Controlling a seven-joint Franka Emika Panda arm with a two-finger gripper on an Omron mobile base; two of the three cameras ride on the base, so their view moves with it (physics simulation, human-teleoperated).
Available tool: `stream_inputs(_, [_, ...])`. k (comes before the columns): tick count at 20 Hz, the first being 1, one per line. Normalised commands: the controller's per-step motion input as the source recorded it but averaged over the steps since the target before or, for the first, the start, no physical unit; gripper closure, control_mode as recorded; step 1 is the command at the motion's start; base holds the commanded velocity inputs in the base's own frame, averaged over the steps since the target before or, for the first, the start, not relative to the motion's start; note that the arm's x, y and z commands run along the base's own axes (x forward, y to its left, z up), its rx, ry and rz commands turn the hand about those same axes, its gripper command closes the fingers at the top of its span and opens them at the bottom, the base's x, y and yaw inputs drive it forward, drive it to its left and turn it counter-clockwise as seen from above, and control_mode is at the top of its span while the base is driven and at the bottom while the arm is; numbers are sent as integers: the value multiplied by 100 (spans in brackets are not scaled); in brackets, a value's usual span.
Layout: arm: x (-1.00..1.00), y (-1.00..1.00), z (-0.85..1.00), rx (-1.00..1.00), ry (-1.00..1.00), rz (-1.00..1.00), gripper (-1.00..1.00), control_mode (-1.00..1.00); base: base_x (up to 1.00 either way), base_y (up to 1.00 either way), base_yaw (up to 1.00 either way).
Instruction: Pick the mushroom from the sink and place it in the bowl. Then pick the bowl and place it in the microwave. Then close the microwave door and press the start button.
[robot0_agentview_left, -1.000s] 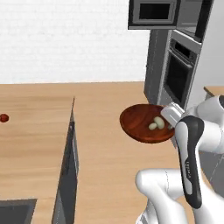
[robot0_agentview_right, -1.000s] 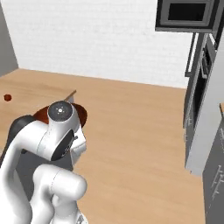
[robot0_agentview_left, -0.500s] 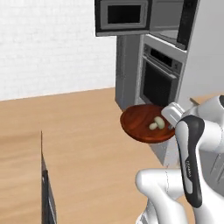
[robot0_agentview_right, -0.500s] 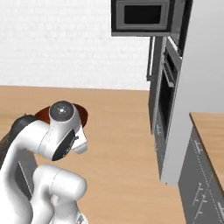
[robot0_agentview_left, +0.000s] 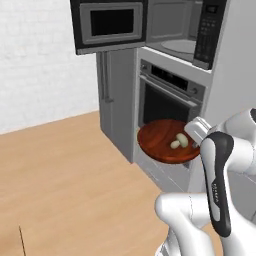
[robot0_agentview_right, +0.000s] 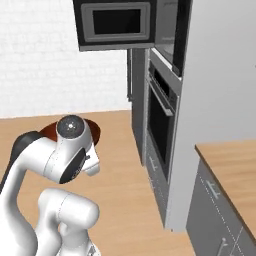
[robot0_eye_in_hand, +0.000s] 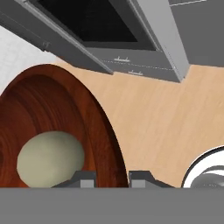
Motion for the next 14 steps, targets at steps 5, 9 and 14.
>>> stream_inputs(5, [0, 0, 0, 0, 0, 0, 100, 100, 100, 5, -39])
stream_inputs(9, [0, 0, 0, 0, 0, 0, 100, 100, 100, 7, -36])
stream_inputs(14, [0, 0, 0, 0, 0, 0, 100, 100, 92, 8, -39])
